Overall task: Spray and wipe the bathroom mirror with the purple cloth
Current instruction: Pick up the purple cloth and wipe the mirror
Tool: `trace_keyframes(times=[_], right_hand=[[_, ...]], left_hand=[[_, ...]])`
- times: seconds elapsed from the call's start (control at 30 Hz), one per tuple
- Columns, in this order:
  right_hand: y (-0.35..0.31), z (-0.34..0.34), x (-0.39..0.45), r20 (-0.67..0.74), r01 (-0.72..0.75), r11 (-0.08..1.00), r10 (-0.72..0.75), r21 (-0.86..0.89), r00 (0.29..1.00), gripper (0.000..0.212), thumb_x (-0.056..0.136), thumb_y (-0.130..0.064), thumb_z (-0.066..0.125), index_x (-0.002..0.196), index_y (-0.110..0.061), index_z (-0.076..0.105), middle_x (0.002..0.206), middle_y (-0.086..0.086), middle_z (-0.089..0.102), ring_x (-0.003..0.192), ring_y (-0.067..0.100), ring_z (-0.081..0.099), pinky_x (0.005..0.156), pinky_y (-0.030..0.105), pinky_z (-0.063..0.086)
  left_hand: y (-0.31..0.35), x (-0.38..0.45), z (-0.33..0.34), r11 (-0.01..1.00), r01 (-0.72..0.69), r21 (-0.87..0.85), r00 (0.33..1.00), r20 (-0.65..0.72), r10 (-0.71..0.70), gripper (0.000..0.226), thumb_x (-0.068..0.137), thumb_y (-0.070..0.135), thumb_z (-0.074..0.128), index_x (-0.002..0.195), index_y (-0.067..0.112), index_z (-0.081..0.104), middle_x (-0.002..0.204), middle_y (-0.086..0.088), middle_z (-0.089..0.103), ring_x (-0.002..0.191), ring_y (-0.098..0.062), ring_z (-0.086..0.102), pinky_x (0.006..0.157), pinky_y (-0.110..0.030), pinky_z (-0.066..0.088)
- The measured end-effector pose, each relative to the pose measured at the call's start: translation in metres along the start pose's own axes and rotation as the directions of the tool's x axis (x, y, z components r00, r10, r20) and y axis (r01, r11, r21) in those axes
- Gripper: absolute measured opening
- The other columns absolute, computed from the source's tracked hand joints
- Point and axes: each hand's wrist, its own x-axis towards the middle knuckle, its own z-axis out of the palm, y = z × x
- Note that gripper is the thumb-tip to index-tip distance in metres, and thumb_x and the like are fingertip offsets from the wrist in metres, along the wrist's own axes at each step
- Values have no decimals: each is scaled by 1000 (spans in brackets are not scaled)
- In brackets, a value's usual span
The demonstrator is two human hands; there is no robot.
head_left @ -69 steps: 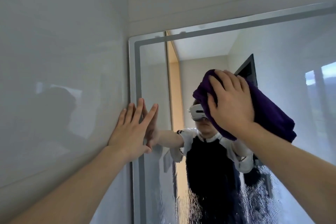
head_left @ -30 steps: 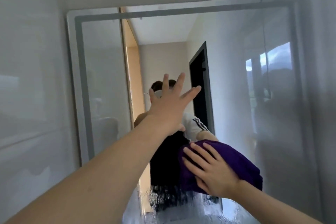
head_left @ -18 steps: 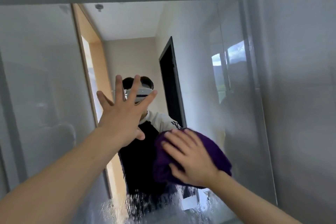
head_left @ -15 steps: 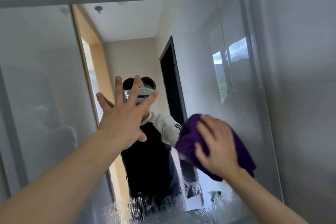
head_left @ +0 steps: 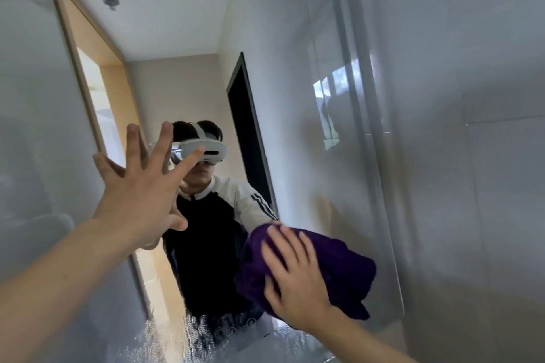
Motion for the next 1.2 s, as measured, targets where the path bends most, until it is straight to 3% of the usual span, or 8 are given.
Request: trace_keyframes(times=[0.1, 0.33, 0.43, 0.53, 0.67, 0.97, 1.03, 1.2], right_hand=[[19, -1, -10, 95, 210, 971, -199, -116, 975, 65, 90, -37, 59, 151, -19, 44, 165, 7, 35, 154, 30, 25, 122, 52, 23], [17, 2, -13, 29, 182, 978, -180, -98, 983, 65, 93, -35, 57, 153, -18, 41, 166, 6, 32, 155, 29, 24, 124, 50, 17], [29, 7, -27, -28, 67, 997, -66, 27, 997, 65, 92, -32, 59, 153, -19, 41, 167, 4, 31, 156, 26, 24, 127, 48, 15], [53, 10, -53, -91, -233, 966, 244, 116, 966, 62, 90, -28, 54, 150, -15, 41, 167, 4, 28, 154, 28, 27, 126, 50, 16], [76, 6, -64, -114, -679, 666, 735, 309, 669, 61, 94, -25, 44, 153, -11, 35, 163, 8, 34, 150, 30, 32, 123, 54, 24], [50, -2, -10, -113, -706, 184, 983, 684, 146, 61, 88, -3, 52, 148, -9, 50, 159, 6, 44, 146, 28, 40, 123, 57, 21], [28, 2, -3, -122, -767, 260, 965, 587, 234, 61, 91, -8, 52, 152, -10, 44, 164, 5, 36, 153, 27, 29, 127, 54, 9], [9, 15, -55, -65, -493, 814, 535, 307, 842, 64, 95, -27, 49, 157, -20, 35, 170, -2, 23, 158, 20, 13, 128, 45, 3]], left_hand=[[3, -2, -9, 1000, 28, 5, 999, 25, -28, 142, 64, 71, 82, 157, 48, -22, 162, -4, -44, 149, -50, -29, 109, -81, 19], [105, 9, -18, 953, -302, -16, 953, -29, 302, 116, 82, 71, 66, 156, 47, -20, 169, 0, -31, 153, -41, -30, 116, -80, 5], [123, 26, -11, 962, -271, 33, 963, 9, 270, 113, 88, 64, 65, 158, 43, -20, 165, -3, -38, 151, -44, -32, 114, -83, 7], [122, 26, -3, 967, -247, 62, 969, 13, 247, 115, 88, 57, 70, 160, 41, -18, 166, -6, -37, 151, -48, -30, 112, -84, 7], [123, 26, 2, 968, -238, 82, 971, 10, 238, 118, 86, 56, 73, 161, 39, -17, 164, -8, -38, 150, -49, -32, 110, -85, 8], [123, 27, 2, 971, -232, 61, 973, 4, 232, 117, 83, 49, 79, 160, 39, -9, 165, -9, -35, 151, -50, -28, 109, -87, 6], [124, 28, 3, 971, -230, 62, 973, -3, 231, 117, 82, 45, 80, 161, 38, -6, 166, -9, -33, 151, -49, -28, 109, -88, 5], [124, 29, 5, 971, -234, 48, 972, -6, 235, 117, 83, 46, 79, 160, 39, -9, 164, -9, -37, 150, -48, -32, 110, -87, 3]])
